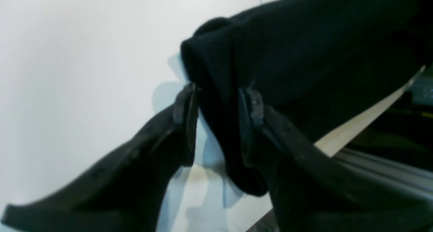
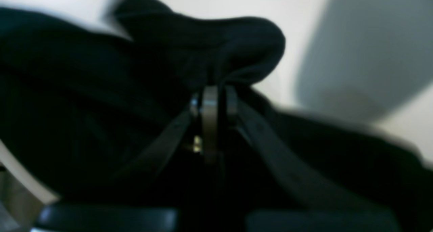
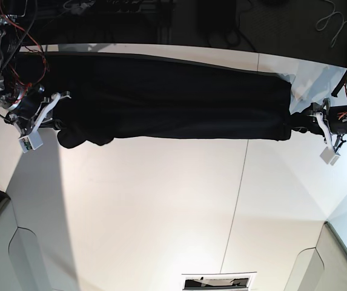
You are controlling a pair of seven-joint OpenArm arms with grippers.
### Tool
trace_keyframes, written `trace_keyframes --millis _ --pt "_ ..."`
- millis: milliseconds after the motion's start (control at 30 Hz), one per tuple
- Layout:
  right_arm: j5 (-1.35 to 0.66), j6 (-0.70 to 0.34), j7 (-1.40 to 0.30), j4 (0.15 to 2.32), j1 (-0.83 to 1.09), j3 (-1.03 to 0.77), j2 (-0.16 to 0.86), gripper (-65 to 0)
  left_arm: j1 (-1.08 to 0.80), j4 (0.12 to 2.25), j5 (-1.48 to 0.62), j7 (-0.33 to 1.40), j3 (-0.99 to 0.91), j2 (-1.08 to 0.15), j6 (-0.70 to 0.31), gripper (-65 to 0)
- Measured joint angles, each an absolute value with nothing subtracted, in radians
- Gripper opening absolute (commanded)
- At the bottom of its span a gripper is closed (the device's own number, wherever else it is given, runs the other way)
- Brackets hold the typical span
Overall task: Layout the t-shirt on the table in an organized manner, then fold the t-shirt properly
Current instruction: 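Carry the held hem over the shirt toward the collar edge with both grippers, then lower the hem onto the collar edge and release with both grippers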
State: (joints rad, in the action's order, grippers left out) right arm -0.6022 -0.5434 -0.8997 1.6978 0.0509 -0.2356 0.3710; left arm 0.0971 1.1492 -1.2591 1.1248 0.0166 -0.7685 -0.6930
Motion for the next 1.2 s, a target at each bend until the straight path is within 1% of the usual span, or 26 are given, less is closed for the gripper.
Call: trace_keyframes --millis 100,200,400,433,467,500,533,567,600,633,700,933,1200 --pt "-0.615 -0.54 -0.892 1.795 0.137 -0.283 0.371 -65.0 0.097 1.179 -1.319 1.179 0.017 -0.793 -0.693 -42.0" --pt "-0.631 -0.542 -0.897 1.864 0.219 -0.319 0.373 -65.0 0.097 1.218 -1.353 1.19 0.017 -0.815 -0.694 -42.0" --pt "-0.634 -0.546 -0.896 1.903 0.308 -0.338 0.373 -65.0 0.068 1.282 -1.356 1.188 0.017 -0.858 -0.693 -42.0" --pt "-0.635 -0.546 -0.9 1.903 0.316 -0.338 0.373 -55.7 0.057 1.283 -1.356 1.19 0.017 -0.859 -0.693 -41.9" --pt "-0.636 -0.546 -0.914 1.903 0.319 -0.338 0.373 -40.9 0.046 1.283 -1.351 1.182 0.017 -0.859 -0.693 -41.4" --pt "-0.627 -0.545 -0.928 1.902 0.318 -0.338 0.374 -27.9 0.037 1.283 -1.348 1.179 0.017 -0.856 -0.693 -38.0" --pt "-0.625 -0.543 -0.929 1.903 0.318 -0.338 0.374 -18.9 0.028 1.283 -1.339 1.169 0.017 -0.854 -0.693 -33.1" --pt "-0.625 -0.543 -0.925 1.903 0.318 -0.338 0.374 -19.3 0.024 1.283 -1.319 1.153 0.017 -0.85 -0.693 -27.8" --pt "-0.628 -0.544 -0.926 1.903 0.318 -0.338 0.374 -19.7 0.019 1.283 -1.29 1.129 0.017 -0.847 -0.693 -23.9" --pt "-0.629 -0.544 -0.926 1.903 0.318 -0.338 0.374 -19.7 0.014 1.283 -1.269 1.107 0.017 -0.844 -0.693 -22.7" --pt "-0.629 -0.543 -0.925 1.903 0.316 -0.338 0.374 -19.7 0.002 1.283 -1.232 1.086 0.017 -0.839 -0.693 -22.7" --pt "-0.629 -0.543 -0.925 1.903 0.316 -0.338 0.371 -19.7 -0.031 1.283 -1.238 1.079 0.016 -0.81 -0.692 -22.7" --pt "-0.628 -0.543 -0.926 1.903 0.316 -0.338 0.371 -19.7 -0.084 1.284 -1.225 1.033 0.008 -0.727 -0.694 -22.7"
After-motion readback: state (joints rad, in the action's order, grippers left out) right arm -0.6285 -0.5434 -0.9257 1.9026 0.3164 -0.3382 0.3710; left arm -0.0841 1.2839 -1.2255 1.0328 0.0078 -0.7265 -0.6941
